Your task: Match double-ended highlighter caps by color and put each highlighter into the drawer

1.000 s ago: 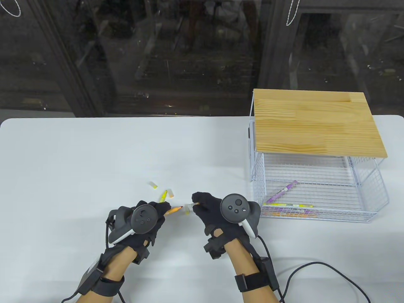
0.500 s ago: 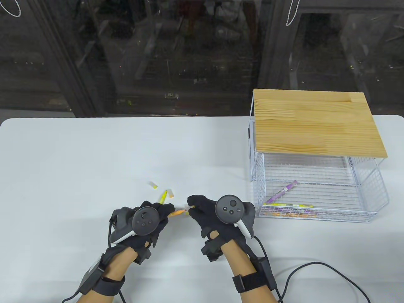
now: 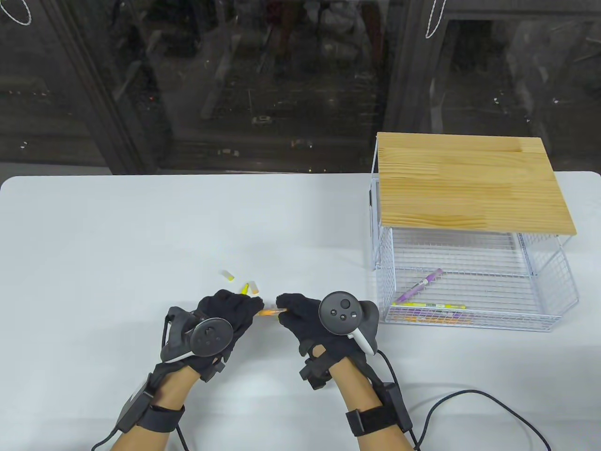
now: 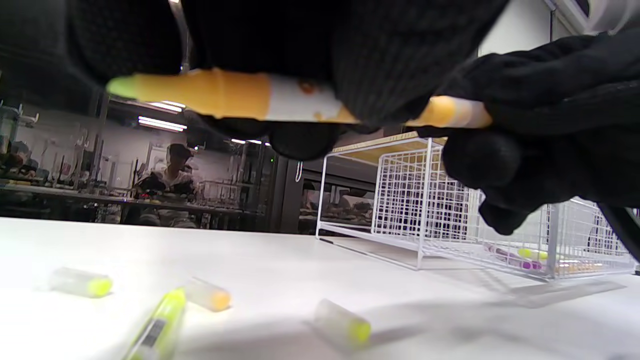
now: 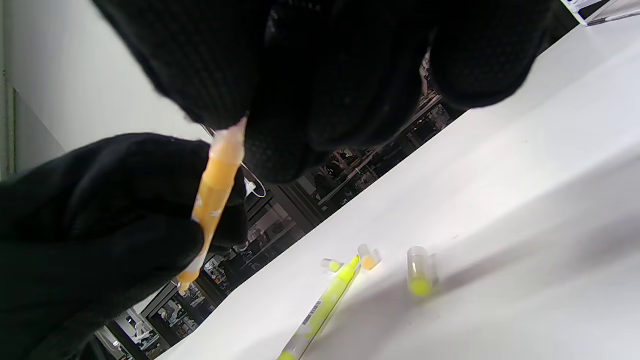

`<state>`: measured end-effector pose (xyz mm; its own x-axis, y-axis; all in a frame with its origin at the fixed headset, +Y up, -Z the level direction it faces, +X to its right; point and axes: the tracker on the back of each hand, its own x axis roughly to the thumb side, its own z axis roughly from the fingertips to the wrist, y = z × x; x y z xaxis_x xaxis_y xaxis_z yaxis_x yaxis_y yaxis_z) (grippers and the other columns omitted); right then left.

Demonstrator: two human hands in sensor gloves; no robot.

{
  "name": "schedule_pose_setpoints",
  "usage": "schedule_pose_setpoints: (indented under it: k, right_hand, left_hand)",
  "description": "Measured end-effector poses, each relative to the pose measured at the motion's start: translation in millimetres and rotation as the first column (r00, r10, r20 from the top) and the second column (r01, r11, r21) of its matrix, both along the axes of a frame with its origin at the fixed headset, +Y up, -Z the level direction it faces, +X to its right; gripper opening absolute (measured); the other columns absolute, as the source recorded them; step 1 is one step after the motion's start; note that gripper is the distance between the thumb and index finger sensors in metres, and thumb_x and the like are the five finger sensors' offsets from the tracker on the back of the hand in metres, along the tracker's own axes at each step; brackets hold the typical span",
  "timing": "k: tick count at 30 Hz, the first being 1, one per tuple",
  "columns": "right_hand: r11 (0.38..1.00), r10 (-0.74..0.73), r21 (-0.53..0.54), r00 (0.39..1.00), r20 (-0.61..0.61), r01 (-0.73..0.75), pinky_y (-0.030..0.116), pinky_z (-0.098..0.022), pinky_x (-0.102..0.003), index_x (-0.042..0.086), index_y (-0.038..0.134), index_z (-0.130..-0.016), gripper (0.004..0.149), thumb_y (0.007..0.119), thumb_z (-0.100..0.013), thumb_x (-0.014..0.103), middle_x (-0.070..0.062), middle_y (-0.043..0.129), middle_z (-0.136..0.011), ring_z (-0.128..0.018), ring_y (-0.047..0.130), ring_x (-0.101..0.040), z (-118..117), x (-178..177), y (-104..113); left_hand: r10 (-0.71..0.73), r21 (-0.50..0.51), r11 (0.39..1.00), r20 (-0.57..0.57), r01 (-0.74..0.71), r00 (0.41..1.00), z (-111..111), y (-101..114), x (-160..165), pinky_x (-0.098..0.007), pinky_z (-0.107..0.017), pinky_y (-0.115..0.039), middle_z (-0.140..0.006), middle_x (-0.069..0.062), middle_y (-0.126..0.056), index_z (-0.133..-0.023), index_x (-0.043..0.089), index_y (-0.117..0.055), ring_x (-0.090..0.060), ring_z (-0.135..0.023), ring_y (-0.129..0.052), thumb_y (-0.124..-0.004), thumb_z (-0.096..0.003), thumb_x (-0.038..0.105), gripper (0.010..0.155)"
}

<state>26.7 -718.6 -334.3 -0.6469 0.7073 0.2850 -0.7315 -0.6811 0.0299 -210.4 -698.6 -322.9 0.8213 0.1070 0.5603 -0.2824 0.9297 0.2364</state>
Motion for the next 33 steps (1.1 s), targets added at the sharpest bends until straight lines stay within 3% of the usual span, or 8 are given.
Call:
schedule_pose_setpoints:
  k: [12,21,33]
  right_hand:
    - [0.985,0.158,0.075,0.987,-0.019,-0.156,0.080,-0.050,-0.051,0.026,0.089,-0.082,0.043,0.089,-0.040,0.035,-0.001,0.105,-0.065,-0.046,0.100,-0.019,4.6,-10.1,0.9]
    - [0.946,0.265,0.187,0.964,0.018,-0.264,0.080,-0.050,-0.051,0.024,0.089,-0.082,0.043,0.088,-0.040,0.032,-0.004,0.104,-0.064,-0.045,0.099,-0.020,16.7,-22.5,13.4]
    - [0.917,0.288,0.273,0.956,0.048,-0.290,0.080,-0.050,-0.050,0.024,0.090,-0.081,0.043,0.088,-0.040,0.032,-0.005,0.104,-0.063,-0.045,0.100,-0.021,25.2,-26.7,24.5]
  left_hand:
    - [-0.034,0.050,0.998,0.052,0.031,0.998,-0.6,-6.0,3.3,-0.059,-0.053,-0.080,-0.084,0.002,-0.095,-0.087,0.029,-0.085,-0.031,-0.073,-0.091,-0.085,-0.0383,0.029,0.048]
    - [-0.022,0.085,0.996,0.071,0.016,0.997,7.4,4.3,5.7,-0.059,-0.052,-0.080,-0.080,-0.002,-0.097,-0.085,0.024,-0.088,-0.033,-0.070,-0.092,-0.087,-0.0361,0.026,0.048]
    - [-0.007,0.112,0.994,0.061,0.000,0.998,14.1,15.8,7.3,-0.059,-0.051,-0.081,-0.079,-0.002,-0.098,-0.084,0.023,-0.089,-0.032,-0.068,-0.093,-0.087,-0.0358,0.026,0.049]
